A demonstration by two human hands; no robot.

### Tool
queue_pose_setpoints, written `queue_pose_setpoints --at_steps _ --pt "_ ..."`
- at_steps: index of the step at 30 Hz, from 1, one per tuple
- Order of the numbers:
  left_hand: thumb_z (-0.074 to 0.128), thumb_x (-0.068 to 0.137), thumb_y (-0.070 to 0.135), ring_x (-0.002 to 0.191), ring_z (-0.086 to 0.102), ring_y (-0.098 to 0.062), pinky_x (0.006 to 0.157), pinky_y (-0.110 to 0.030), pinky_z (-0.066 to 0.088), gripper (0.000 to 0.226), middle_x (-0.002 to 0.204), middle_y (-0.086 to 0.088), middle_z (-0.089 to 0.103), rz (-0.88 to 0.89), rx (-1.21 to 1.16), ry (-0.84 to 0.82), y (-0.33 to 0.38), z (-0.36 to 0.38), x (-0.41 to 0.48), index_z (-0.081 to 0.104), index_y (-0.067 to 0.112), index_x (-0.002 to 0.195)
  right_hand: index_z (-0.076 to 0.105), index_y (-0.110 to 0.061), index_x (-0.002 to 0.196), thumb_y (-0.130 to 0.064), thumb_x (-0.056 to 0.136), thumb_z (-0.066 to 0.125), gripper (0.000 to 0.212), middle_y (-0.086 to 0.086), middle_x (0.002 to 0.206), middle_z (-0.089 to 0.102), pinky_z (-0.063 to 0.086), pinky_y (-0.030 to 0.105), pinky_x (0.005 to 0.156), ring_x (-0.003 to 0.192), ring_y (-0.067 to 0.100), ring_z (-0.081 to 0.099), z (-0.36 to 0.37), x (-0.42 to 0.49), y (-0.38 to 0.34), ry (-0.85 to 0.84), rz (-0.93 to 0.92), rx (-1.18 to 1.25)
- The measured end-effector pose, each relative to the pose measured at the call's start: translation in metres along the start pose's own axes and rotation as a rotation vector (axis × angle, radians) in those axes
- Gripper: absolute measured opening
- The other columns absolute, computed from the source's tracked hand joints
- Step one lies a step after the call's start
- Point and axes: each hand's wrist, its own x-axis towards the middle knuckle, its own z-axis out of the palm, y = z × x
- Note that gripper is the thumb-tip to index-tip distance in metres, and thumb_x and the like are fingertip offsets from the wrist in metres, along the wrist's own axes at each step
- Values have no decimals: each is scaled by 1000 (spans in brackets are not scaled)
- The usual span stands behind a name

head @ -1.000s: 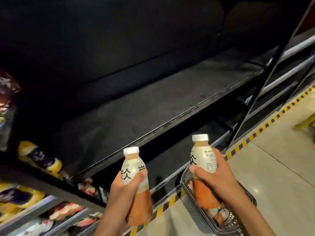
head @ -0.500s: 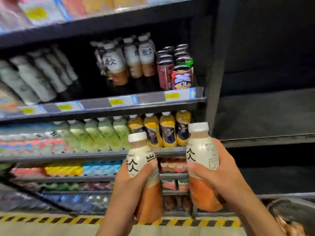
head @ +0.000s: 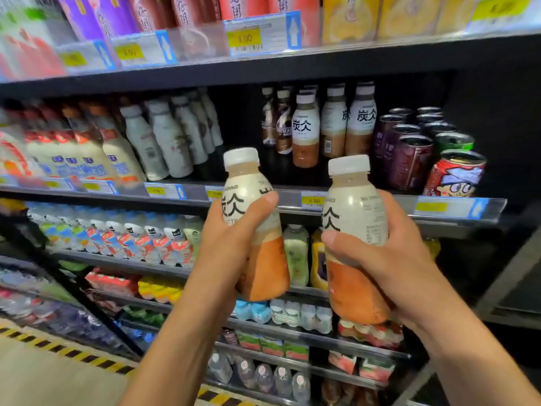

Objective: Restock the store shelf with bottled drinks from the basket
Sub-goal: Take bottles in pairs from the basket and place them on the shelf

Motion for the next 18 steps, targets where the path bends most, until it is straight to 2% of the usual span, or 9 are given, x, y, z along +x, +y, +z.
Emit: queue_pose_setpoints --at_steps 3,5,7,10,13,14,16,17,18 --pt "79 75 45 73 67 -22 69 -45 58 57 87 -3 67 -30 -43 -50 15 -2 41 58 19 121 60 -35 108 -30 64 83 50 -13 89 71 52 19 60 77 3 68 10 38 -7 47 -8 36" --pt "80 75 48 74 66 -24 71 -48 57 66 91 -6 67 -70 -54 -89 24 0 70 56 16 127 60 -30 108 -23 70 86 46 -9 87 71 52 19 58 73 4 68 15 63 -13 76 4 54" --pt "81 71 49 79 67 -27 73 -45 58 74 96 -8 69 -116 -93 -139 30 3 98 56 13 131 61 -25 110 -22 75 82 41 -2 91 71 54 25 57 73 9 69 18 86 -18 98 37 84" --pt "82 69 49 86 69 -29 87 -51 56 66 97 -9 72 -167 -116 -150 31 6 140 63 14 122 61 -17 115 -22 76 80 44 5 91 70 55 33 58 73 16 69 21 117 -18 95 84 119" --pt "84 61 49 76 69 -24 78 -48 59 76 91 -6 70 -194 -106 -125 26 3 185 59 13 123 59 -14 116 -27 70 83 54 5 89 70 54 32 56 67 14 70 24 143 -15 150 117 106" --pt "81 64 46 71 67 -22 73 -42 58 67 87 -4 67 -187 -119 -126 22 0 200 59 13 118 59 -14 112 -28 69 84 51 4 87 70 54 32 54 66 12 70 24 152 -14 181 120 83" --pt "71 79 33 61 62 -18 66 -31 53 25 73 -1 64 -147 -166 -113 17 0 229 66 15 94 65 -16 96 -29 70 84 35 0 78 71 56 32 55 62 12 69 22 168 -10 226 137 16" --pt "68 83 28 56 61 -15 61 -26 51 11 66 2 64 -129 -194 -92 15 2 242 65 18 84 67 -17 88 -28 71 84 27 0 74 70 56 34 57 62 14 68 21 177 -7 241 158 -3" --pt "70 82 27 51 60 -13 54 -22 49 11 61 4 63 -117 -189 -66 12 5 258 63 19 82 68 -17 84 -26 72 83 22 1 76 71 56 36 60 65 16 68 21 186 -3 265 176 -13"
